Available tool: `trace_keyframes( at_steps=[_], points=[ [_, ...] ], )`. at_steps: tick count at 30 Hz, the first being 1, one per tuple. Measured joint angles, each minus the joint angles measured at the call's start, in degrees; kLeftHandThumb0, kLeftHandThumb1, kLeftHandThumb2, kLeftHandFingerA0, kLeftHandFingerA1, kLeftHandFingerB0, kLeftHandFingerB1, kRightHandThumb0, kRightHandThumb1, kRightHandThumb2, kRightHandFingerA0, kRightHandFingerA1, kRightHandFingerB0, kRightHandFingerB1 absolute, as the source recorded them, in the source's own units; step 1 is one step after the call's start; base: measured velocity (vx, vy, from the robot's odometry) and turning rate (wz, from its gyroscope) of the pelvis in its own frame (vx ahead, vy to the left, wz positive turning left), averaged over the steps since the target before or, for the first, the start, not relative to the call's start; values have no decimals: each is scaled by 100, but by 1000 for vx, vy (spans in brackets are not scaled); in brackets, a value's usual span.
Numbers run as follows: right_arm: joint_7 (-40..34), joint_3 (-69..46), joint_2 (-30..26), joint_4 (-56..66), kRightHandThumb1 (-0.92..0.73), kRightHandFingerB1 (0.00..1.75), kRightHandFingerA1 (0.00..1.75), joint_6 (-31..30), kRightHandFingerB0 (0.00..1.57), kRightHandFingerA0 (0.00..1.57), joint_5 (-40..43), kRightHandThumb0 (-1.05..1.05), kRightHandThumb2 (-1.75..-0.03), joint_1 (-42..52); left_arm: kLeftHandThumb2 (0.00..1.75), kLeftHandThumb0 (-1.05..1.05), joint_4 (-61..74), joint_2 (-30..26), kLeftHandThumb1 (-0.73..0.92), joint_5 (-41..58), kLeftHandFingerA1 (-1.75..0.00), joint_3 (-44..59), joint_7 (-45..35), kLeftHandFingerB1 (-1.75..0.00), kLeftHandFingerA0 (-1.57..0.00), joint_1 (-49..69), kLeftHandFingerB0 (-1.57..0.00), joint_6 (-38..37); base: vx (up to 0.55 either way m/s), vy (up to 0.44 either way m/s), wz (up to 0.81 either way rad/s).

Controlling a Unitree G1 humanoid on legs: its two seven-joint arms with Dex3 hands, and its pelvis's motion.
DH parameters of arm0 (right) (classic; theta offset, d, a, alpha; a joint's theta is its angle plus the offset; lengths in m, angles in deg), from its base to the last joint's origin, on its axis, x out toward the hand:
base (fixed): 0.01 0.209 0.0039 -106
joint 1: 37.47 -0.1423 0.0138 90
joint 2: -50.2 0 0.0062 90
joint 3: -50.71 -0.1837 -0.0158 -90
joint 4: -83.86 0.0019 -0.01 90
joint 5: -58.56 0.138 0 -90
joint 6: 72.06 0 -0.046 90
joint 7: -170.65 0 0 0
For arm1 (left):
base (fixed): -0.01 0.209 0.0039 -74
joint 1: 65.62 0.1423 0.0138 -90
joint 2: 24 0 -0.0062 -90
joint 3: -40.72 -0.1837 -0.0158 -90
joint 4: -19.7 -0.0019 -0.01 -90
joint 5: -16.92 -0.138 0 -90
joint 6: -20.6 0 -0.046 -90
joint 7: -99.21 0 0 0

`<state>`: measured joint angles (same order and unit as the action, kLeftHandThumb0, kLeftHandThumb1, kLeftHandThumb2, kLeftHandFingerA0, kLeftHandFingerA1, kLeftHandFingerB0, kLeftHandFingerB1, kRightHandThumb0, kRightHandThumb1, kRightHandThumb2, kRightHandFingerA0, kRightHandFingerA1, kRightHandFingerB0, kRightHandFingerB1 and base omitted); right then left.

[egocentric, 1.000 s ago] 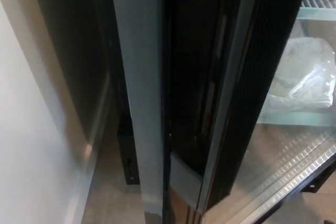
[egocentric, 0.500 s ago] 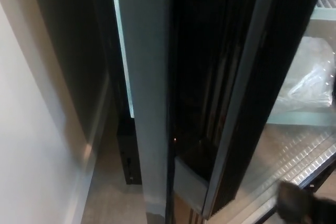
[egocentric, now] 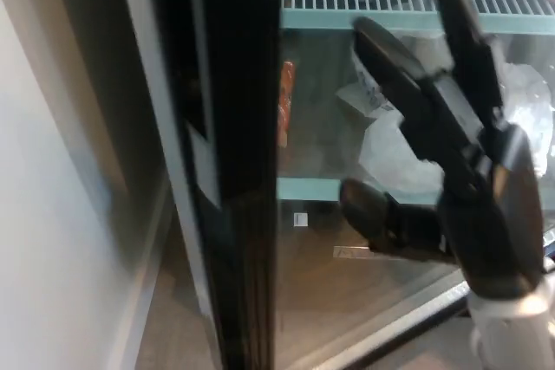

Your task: The robot stands in front of a refrigerator with an opened door and closes the door by swing its right hand at the door

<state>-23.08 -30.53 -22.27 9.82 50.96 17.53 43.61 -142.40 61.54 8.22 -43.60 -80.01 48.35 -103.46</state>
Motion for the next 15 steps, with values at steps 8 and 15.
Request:
trace_keyframes(
  at_steps=[8, 15],
  points=[
    [46, 190, -10, -1635, -70, 32, 33, -378, 3, 3, -225, -66, -101, -1109, 101, -62, 15, 2, 66, 3, -51, -9, -2, -44, -36, -77, -22, 0, 0, 0, 0],
    [137, 400, -31, -3141, -69, 35, 34, -845, 4, 2, -383, -66, -100, -1776, 65, -64, 26, 4, 76, 3, -37, -18, -4, -34, -46, -85, -38, 1, 0, 0, 0]
  ],
)
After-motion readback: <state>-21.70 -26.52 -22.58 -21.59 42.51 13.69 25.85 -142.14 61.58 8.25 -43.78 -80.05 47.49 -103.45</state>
